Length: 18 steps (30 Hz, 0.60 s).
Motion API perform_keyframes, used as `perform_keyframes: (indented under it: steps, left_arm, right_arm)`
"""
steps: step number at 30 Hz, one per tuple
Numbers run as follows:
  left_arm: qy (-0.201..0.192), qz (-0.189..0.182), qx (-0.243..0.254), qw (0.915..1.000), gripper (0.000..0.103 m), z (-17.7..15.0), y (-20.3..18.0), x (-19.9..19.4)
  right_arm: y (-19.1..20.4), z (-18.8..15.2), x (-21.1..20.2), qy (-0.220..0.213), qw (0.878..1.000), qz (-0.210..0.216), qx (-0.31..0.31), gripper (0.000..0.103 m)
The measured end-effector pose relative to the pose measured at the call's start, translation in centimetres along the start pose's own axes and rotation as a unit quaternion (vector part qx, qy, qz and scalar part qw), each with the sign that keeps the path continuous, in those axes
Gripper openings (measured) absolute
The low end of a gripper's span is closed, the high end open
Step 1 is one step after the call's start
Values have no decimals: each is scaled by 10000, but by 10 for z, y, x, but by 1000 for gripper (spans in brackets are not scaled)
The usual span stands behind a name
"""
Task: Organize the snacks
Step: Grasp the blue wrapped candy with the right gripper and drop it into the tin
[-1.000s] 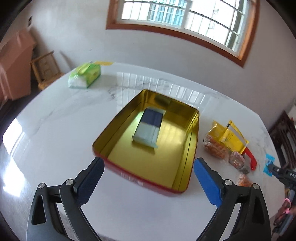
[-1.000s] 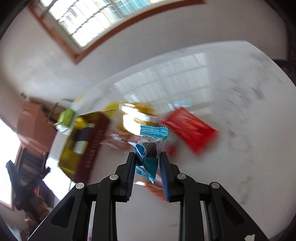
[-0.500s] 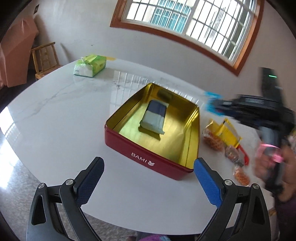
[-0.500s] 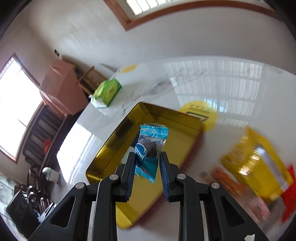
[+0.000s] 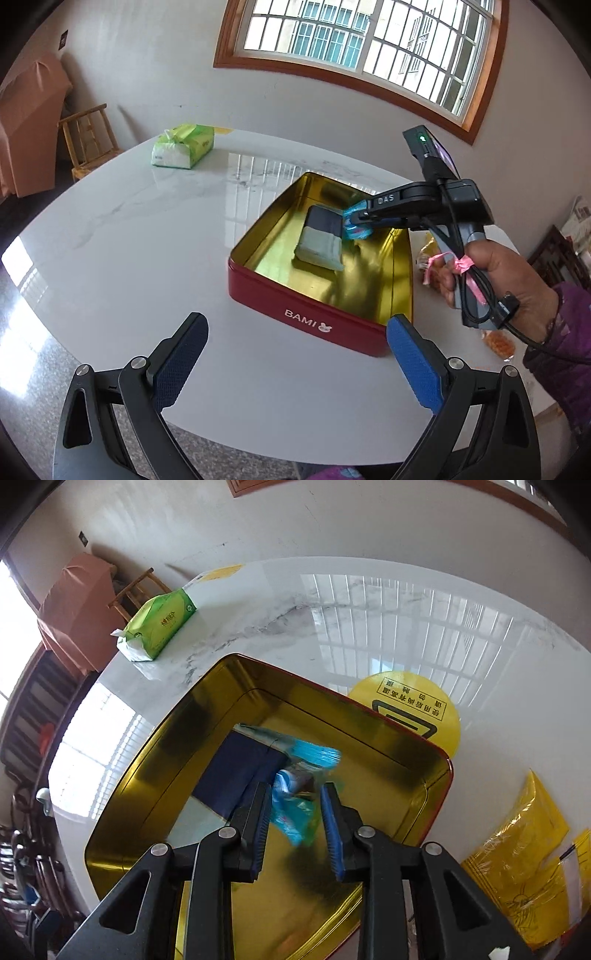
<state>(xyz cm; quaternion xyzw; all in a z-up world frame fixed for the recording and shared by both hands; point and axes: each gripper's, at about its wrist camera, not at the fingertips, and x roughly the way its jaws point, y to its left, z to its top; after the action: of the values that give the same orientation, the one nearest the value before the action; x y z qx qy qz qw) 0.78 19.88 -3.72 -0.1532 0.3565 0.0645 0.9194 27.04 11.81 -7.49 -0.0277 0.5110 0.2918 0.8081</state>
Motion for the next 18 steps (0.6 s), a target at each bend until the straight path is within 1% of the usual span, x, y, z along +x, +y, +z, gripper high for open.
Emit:
perform_keyframes:
  steps: [1,2,4,5,6,8,10,12,13,15,16,18]
  left_arm:
    - [5,-11,-25,10000,97,0,1,0]
    - [18,-34,-53,10000,97,-1,1,0]
    - [87,-108,-69,9999,97,0,1,1]
    - [96,-132,-42,9999,97,-1,-1,0]
    - [89,-131,-6,9999,97,-1,-3,-1]
    - [142,-202,89,9997,97,0,-9,-3]
    - [114,-311,169,9993,97,1,-16,-5]
    - [178,-487,335,9981,97,1,-26,-6]
    - [303,-661,447,9963,97,2,-33,-4]
    - [452,-865,602,9934,97,4,-47,1]
    - [579,-1056,694,9903,97,4,-56,5]
    - [977,-1572,822,9793,97,5,-79,20]
  right_arm:
    - [-1,0,-5,-67,10000,38,12,27]
    - [-3,-3,-15,-218,9997,42,45,27]
    - [-4,-10,-38,-577,9981,203,124,27]
    - [-8,-21,-56,-786,9963,325,116,27]
    - [-14,-38,-78,-992,9946,295,38,28]
    - [-25,-71,-112,-1261,9920,36,-104,28]
    - [-45,-112,-143,-1392,9897,-287,-149,29]
    - [-69,-154,-169,-1356,9873,-816,-144,29]
    - [-85,-176,-180,-1256,9861,-1079,-123,29]
    - [-115,-216,-200,-1043,9827,-1528,42,29]
    - [-125,-228,-205,-1001,9819,-1604,135,29]
    - [-153,-259,-220,-980,9779,-1764,549,29]
